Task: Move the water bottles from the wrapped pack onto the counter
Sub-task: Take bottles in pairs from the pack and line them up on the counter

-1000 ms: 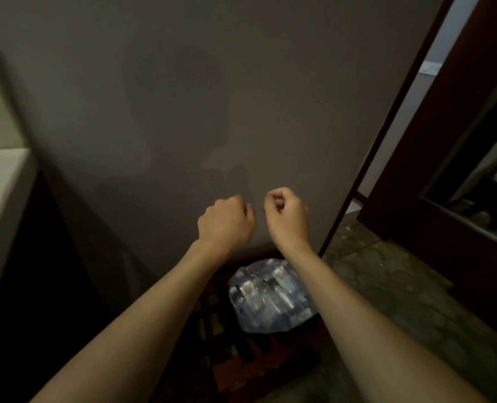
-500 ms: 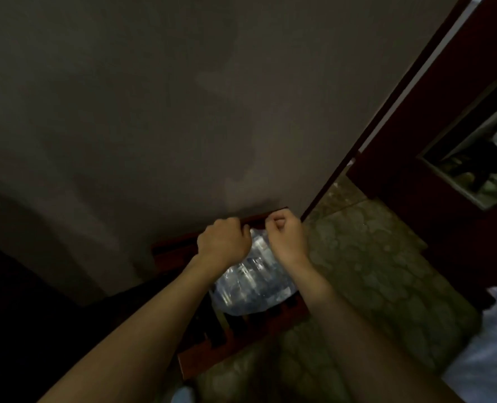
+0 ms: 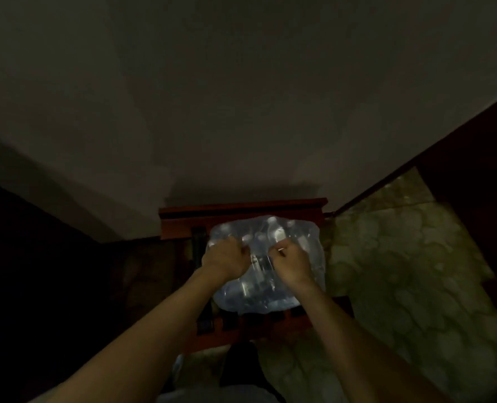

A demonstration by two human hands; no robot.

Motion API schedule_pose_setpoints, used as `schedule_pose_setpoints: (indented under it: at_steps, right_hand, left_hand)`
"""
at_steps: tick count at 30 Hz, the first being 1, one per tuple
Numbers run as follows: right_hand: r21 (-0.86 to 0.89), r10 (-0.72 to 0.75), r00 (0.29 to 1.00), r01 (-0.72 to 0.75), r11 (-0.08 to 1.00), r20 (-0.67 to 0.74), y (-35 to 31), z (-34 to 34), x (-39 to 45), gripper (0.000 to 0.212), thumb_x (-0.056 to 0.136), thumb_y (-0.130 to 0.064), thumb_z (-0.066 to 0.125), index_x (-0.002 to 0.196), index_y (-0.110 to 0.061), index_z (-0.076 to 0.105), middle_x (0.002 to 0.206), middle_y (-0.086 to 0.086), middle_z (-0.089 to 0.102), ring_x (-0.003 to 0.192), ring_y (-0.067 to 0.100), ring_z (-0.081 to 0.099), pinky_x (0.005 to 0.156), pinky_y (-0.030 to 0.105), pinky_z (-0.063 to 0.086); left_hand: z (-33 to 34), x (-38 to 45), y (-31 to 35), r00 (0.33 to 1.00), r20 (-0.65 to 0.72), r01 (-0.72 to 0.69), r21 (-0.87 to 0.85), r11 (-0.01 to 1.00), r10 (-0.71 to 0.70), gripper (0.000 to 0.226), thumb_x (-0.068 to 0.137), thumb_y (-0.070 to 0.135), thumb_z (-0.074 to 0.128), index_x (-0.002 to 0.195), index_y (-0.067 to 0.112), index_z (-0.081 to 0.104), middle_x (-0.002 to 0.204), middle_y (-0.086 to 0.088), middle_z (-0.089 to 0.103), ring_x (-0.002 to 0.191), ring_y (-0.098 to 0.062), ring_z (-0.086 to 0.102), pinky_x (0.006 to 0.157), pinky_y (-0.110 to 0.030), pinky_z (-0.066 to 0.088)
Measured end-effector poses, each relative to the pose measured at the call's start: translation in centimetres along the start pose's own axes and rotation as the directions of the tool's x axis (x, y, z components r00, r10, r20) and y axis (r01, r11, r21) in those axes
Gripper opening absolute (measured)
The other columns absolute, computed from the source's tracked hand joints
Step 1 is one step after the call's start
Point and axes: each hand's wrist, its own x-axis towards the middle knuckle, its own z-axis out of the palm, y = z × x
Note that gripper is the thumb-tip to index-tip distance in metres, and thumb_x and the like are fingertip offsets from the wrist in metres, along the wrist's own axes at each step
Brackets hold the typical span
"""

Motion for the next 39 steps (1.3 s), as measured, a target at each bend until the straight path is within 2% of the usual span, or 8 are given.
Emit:
schedule_pose_setpoints:
  at_steps: [4, 7, 10, 16, 20, 28, 34, 39]
  right_hand:
    - [-0.043, 0.050, 0.986, -0.044, 0.998, 0.159, 3.0, -0.4, 4.1, 0.018, 0.093, -0.025, 0.055, 0.097, -0.010, 0.063, 0.076, -0.003, 0.059, 0.067, 0.009, 0.054, 0.057, 0.022, 0.041]
    - [-0.040, 0.075, 0.960, -0.066, 0.997, 0.269, 4.9, 0.1, 6.0, 0.020, 0.093, -0.028, 0.053, 0.094, -0.010, 0.061, 0.076, -0.002, 0.058, 0.066, 0.009, 0.053, 0.054, 0.022, 0.039]
    - [-0.043, 0.097, 0.933, -0.087, 0.995, 0.347, 6.9, 1.3, 7.3, 0.019, 0.093, -0.033, 0.054, 0.086, -0.015, 0.055, 0.072, -0.004, 0.055, 0.063, 0.008, 0.051, 0.052, 0.023, 0.036]
    - [-0.134, 0.175, 0.840, -0.123, 0.983, 0.514, 9.6, 3.3, 8.9, 0.026, 0.093, -0.029, 0.050, 0.108, -0.010, 0.061, 0.089, 0.004, 0.060, 0.079, 0.018, 0.056, 0.060, 0.025, 0.037]
    - [-0.178, 0.202, 0.743, -0.113, 0.978, 0.638, 10.1, 5.1, 9.6, 0.033, 0.095, -0.026, 0.050, 0.120, -0.007, 0.056, 0.114, 0.013, 0.063, 0.102, 0.028, 0.060, 0.074, 0.026, 0.042]
    - [-0.278, 0.240, 0.779, -0.088, 0.957, 0.579, 10.5, 7.9, 9.9, 0.058, 0.097, -0.023, 0.046, 0.148, -0.005, 0.024, 0.153, 0.019, 0.025, 0.136, 0.036, 0.033, 0.111, 0.043, 0.034]
    - [-0.237, 0.236, 0.816, -0.125, 0.963, 0.528, 11.2, 8.7, 10.1, 0.052, 0.097, -0.011, 0.042, 0.145, 0.000, 0.025, 0.150, 0.019, 0.029, 0.133, 0.035, 0.038, 0.106, 0.038, 0.035]
    - [-0.264, 0.312, 0.797, -0.199, 0.944, 0.516, 11.4, 10.7, 11.0, 0.043, 0.097, -0.018, 0.046, 0.135, 0.002, 0.043, 0.135, 0.021, 0.051, 0.118, 0.032, 0.053, 0.090, 0.030, 0.042]
  left_hand:
    - [3.1, 3.1, 1.6, 0.993, 0.086, 0.095, -0.151, 0.984, -0.083, 0.038, 0.102, 0.032, 0.041, 0.097, 0.002, 0.063, 0.095, -0.018, 0.067, 0.078, -0.024, 0.060, 0.080, -0.039, 0.052]
    - [5.5, 5.1, 1.8, 0.981, 0.151, 0.146, -0.149, 0.978, -0.124, 0.042, 0.103, 0.029, 0.038, 0.099, -0.005, 0.062, 0.101, -0.024, 0.066, 0.093, -0.036, 0.063, 0.078, -0.037, 0.049]
    - [7.8, 6.6, 1.7, 0.967, 0.184, 0.201, -0.105, 0.974, -0.179, 0.041, 0.104, 0.026, 0.033, 0.097, -0.003, 0.063, 0.106, -0.021, 0.066, 0.097, -0.031, 0.063, 0.072, -0.029, 0.040]
    - [11.0, 7.8, 0.3, 0.940, 0.141, 0.329, -0.129, 0.936, -0.311, 0.042, 0.101, 0.031, 0.043, 0.137, 0.009, 0.051, 0.136, -0.013, 0.056, 0.120, -0.026, 0.055, 0.087, -0.024, 0.038]
    - [12.8, 8.7, -0.4, 0.915, 0.123, 0.393, -0.065, 0.917, -0.384, 0.043, 0.101, 0.028, 0.045, 0.137, 0.004, 0.045, 0.138, -0.017, 0.053, 0.123, -0.029, 0.053, 0.098, -0.032, 0.040]
    - [14.5, 10.5, -0.2, 0.850, 0.089, 0.527, -0.127, 0.840, -0.519, 0.059, 0.099, 0.026, 0.047, 0.145, -0.004, 0.026, 0.146, -0.025, 0.036, 0.129, -0.033, 0.045, 0.104, -0.038, 0.042]
    - [15.9, 10.4, -0.3, 0.839, -0.040, 0.533, -0.140, 0.834, -0.543, 0.054, 0.101, 0.034, 0.040, 0.140, 0.000, 0.027, 0.140, -0.024, 0.030, 0.115, -0.036, 0.053, 0.090, -0.042, 0.051]
    - [15.7, 10.8, -1.0, 0.829, -0.077, 0.543, -0.130, 0.830, -0.554, 0.057, 0.102, 0.040, 0.036, 0.140, 0.000, 0.029, 0.145, -0.024, 0.030, 0.120, -0.038, 0.050, 0.089, -0.043, 0.048]
